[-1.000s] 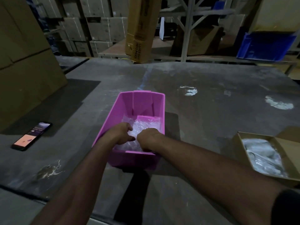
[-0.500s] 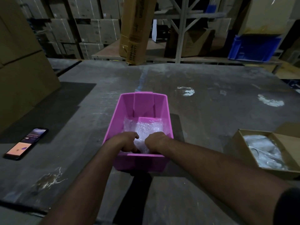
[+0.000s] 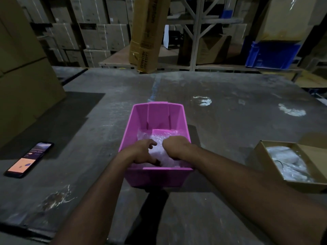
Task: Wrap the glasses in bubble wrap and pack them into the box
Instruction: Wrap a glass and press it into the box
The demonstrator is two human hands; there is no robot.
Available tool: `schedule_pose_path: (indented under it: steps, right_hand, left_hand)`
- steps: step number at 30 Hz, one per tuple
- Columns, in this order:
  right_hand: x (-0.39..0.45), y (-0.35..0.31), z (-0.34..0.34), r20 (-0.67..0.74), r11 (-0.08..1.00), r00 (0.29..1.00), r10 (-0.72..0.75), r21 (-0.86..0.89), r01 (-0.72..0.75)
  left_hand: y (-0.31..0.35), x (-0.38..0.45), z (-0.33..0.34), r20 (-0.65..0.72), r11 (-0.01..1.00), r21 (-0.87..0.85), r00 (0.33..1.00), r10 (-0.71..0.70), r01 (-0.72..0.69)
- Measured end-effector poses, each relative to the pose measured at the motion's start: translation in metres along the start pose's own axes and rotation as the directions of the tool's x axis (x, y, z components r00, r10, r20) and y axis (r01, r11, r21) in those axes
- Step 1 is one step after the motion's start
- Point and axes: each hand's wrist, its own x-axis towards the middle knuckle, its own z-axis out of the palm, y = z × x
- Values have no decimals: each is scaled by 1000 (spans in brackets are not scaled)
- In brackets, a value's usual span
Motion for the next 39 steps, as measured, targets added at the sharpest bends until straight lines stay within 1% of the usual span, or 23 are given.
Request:
schedule_pose_path:
  steps: [2, 3, 5, 7, 9, 10, 11, 12, 13, 14, 16, 18, 21, 24, 25, 28, 30, 32, 34, 35, 37, 38, 39]
  right_hand:
    - [-4, 10, -6, -147, 995, 988, 45, 92, -32]
    - [-7, 16, -8, -234, 982, 968, 85, 182, -42]
    - [-14, 32, -11, -355, 899, 915, 190, 437, -17]
    - [-25, 47, -12, -416, 713, 856, 308, 696, 82]
    - [-40, 56, -10, -450, 448, 769, 454, 861, 241]
    - [-47, 60, -8, -426, 298, 733, 530, 903, 310]
    - [-57, 61, -8, -376, 145, 721, 582, 920, 364]
    - [-67, 63, -6, -322, 4, 727, 606, 915, 402]
    - [-77, 64, -5, -286, -107, 741, 607, 895, 433]
    - [-87, 66, -1, -269, -182, 755, 598, 872, 455]
    - [-107, 70, 5, -268, -259, 767, 583, 833, 488]
    - [-123, 76, 15, -264, -279, 763, 590, 820, 500]
    - [-140, 91, 30, -185, -268, 727, 662, 847, 460]
    - [-156, 109, 43, -106, -259, 642, 760, 856, 448]
    - [-163, 114, 45, -77, -255, 614, 785, 864, 434]
    - [-185, 125, 55, -2, -265, 539, 842, 869, 418]
    - [-199, 129, 63, 19, -233, 474, 881, 887, 398]
    - [-213, 132, 70, 8, -198, 437, 899, 899, 391]
    - [-223, 137, 80, 4, -186, 401, 916, 889, 417]
    - [-228, 141, 84, 11, -173, 357, 934, 888, 425]
    - [-236, 150, 92, 25, -129, 258, 966, 910, 395]
    - [-239, 154, 95, 34, -120, 232, 972, 924, 363]
    - [-242, 157, 96, 31, -110, 227, 973, 932, 347]
  left_hand:
    - [2, -6, -6, -73, 999, 7, 997, 33, -33]
    - [3, -8, -8, -163, 999, 23, 986, 45, -42]
    - [9, -13, -13, -386, 996, 14, 918, 85, -86]
    - [19, -18, -18, -527, 969, -121, 841, 120, -214]
    - [36, -26, -22, -572, 864, -365, 816, 86, -347]
    - [45, -29, -24, -583, 795, -460, 810, 66, -395]
    - [54, -31, -27, -600, 732, -518, 798, 58, -443]
    - [63, -32, -30, -618, 673, -555, 784, 59, -488]
    - [70, -31, -30, -629, 606, -592, 774, 64, -531]
    - [78, -30, -31, -627, 541, -631, 776, 67, -557]
    - [95, -26, -27, -605, 448, -687, 792, 86, -573]
    - [111, -23, -20, -584, 409, -709, 803, 116, -575]
    - [134, -18, -7, -538, 395, -731, 826, 169, -557]
    - [157, -15, 8, -411, 436, -754, 870, 273, -492]
    - [163, -13, 15, -386, 461, -740, 870, 306, -490]
    - [182, -9, 32, -357, 466, -745, 875, 326, -478]
    - [195, -7, 45, -335, 456, -772, 894, 299, -442]
    - [205, -4, 58, -312, 445, -789, 901, 303, -423]
    - [214, 0, 70, -271, 439, -798, 896, 351, -413]
    - [217, 3, 76, -262, 443, -790, 886, 381, -424]
    - [223, 8, 87, -286, 449, -783, 889, 357, -432]
    - [226, 10, 92, -314, 449, -778, 891, 328, -440]
    - [229, 12, 97, -336, 454, -768, 888, 313, -451]
